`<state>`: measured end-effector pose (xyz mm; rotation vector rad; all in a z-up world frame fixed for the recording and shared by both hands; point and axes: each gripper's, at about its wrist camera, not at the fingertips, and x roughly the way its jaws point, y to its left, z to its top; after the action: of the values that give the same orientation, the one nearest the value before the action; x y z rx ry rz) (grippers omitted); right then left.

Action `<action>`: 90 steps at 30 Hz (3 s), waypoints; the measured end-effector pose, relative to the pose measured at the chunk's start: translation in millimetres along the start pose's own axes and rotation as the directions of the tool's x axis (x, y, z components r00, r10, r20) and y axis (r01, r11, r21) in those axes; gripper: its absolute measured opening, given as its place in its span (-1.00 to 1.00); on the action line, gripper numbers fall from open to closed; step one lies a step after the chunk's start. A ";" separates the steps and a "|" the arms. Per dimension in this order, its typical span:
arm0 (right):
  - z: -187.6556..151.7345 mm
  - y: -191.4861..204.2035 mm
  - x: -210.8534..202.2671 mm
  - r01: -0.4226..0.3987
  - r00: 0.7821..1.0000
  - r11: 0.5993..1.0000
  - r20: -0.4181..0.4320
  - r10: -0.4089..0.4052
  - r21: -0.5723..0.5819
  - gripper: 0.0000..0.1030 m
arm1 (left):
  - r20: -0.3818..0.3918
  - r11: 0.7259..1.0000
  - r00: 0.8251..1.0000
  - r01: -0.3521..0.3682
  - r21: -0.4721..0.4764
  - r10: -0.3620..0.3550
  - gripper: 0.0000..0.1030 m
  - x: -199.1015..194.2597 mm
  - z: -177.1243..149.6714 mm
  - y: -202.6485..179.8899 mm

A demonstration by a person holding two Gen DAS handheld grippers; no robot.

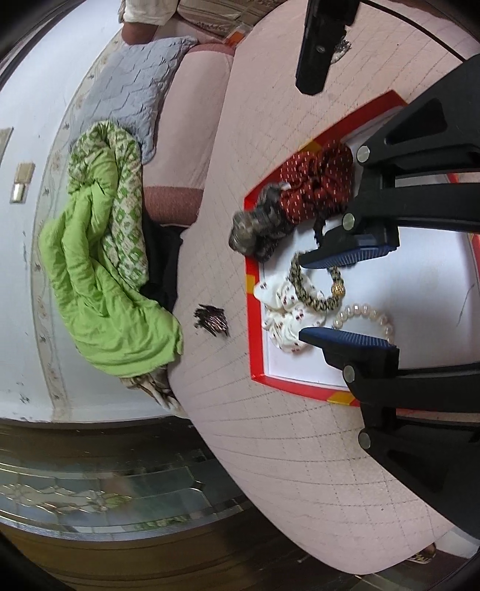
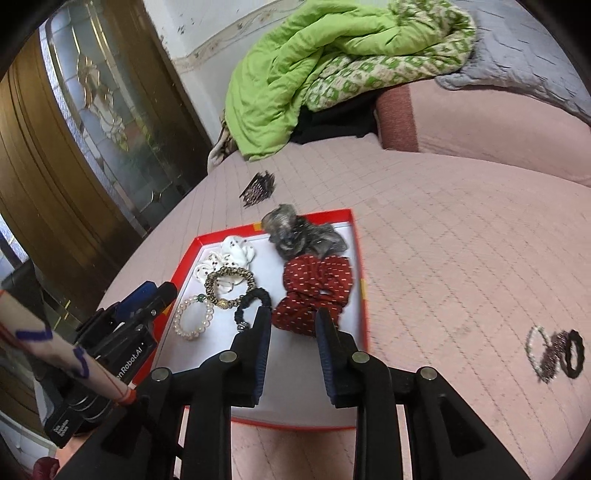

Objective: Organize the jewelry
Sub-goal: 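Move both open tools back to the remaining jewelry on the bed, then grasp purple beaded clip with left tool while right tool grasps black scrunchie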

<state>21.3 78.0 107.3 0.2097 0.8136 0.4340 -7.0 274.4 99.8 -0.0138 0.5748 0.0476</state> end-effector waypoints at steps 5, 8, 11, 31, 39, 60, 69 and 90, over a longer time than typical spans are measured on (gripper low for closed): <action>-6.1 -15.2 -32.2 0.006 0.999 1.000 0.049 -0.007 0.024 -0.45 | 0.048 0.999 0.999 0.021 0.034 -0.022 -0.33 -21.9 -3.8 -24.6; -15.1 -23.5 -56.3 0.021 0.996 1.000 0.086 -0.023 0.021 -0.40 | 0.057 0.997 0.997 0.043 0.060 -0.046 -0.26 -34.4 -11.8 -42.6; -25.9 -36.7 -79.1 0.053 0.992 0.998 0.116 -0.056 0.024 -0.37 | 0.059 0.993 0.995 0.072 0.093 -0.077 -0.25 -45.8 -20.8 -61.9; -92.1 -164.3 -185.7 0.188 0.956 0.946 0.172 -0.238 0.265 -0.36 | 0.018 0.948 0.974 0.217 0.233 -0.228 -0.12 -94.6 -44.5 -157.5; -100.8 -216.4 -196.4 0.217 0.951 0.907 0.132 -0.280 0.361 -0.36 | -0.072 0.919 0.949 0.315 0.239 -0.307 -0.10 -83.1 -50.2 -197.1; -53.2 -299.7 -65.2 0.271 0.962 0.894 -0.142 -0.235 0.355 -0.36 | -0.280 0.849 0.874 0.466 0.249 -0.398 -0.04 -17.5 -62.5 -263.3; -40.3 -305.1 -92.7 0.378 0.925 0.880 -0.085 -0.369 0.290 -0.84 | -0.367 0.796 0.814 0.552 0.246 -0.451 -0.03 18.5 -44.0 -312.2; -47.0 -334.3 -138.8 0.392 0.914 0.860 -0.034 -0.404 0.325 -0.84 | -0.438 0.762 0.766 0.603 0.236 -0.470 -0.03 57.1 -51.2 -372.4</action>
<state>0.4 -282.2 51.9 0.3464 0.8658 -0.1009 31.2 -96.5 25.7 0.1783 0.9204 -0.6581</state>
